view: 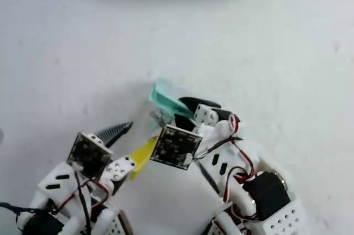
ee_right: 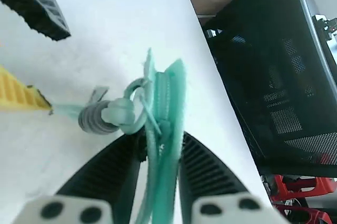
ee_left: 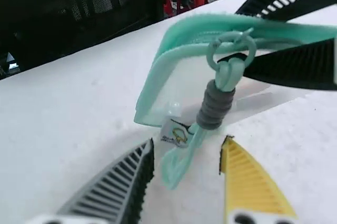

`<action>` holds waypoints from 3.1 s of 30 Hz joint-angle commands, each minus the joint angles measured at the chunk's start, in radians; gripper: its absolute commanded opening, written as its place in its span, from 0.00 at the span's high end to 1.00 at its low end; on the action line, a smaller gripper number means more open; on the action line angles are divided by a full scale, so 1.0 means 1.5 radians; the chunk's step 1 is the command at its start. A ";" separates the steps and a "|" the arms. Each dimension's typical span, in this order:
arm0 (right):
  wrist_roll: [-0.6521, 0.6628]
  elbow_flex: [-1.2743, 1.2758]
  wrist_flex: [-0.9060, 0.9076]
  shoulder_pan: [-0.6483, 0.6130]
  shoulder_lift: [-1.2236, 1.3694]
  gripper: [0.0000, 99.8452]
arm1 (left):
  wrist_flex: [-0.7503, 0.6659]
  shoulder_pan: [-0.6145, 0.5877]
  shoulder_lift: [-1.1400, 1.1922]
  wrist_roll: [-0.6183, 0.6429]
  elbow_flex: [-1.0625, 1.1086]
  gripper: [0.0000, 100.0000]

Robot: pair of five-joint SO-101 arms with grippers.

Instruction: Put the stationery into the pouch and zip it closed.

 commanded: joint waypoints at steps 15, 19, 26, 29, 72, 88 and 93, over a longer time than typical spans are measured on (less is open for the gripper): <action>0.078 -0.195 0.197 -0.115 -0.009 0.98 | -0.076 -0.057 -0.004 -0.143 -0.006 0.73; 0.079 -0.238 0.235 -0.169 -0.009 0.98 | -0.059 -0.009 -0.004 -0.143 -0.033 0.73; 0.134 -0.343 0.302 -0.221 -0.009 0.98 | -0.050 0.075 -0.004 -0.141 -0.054 0.73; 0.169 -0.394 0.347 -0.272 -0.004 0.98 | -0.052 0.120 -0.004 -0.139 -0.054 0.73; 0.185 -0.434 0.389 -0.185 0.014 0.82 | -0.148 0.222 -0.004 -0.073 -0.037 0.98; 0.208 -0.428 0.342 -0.021 0.020 0.83 | -0.535 0.177 -0.003 -0.070 0.262 0.98; 0.210 -0.322 0.252 0.077 0.015 0.83 | -0.545 0.129 -0.003 -0.015 0.263 0.98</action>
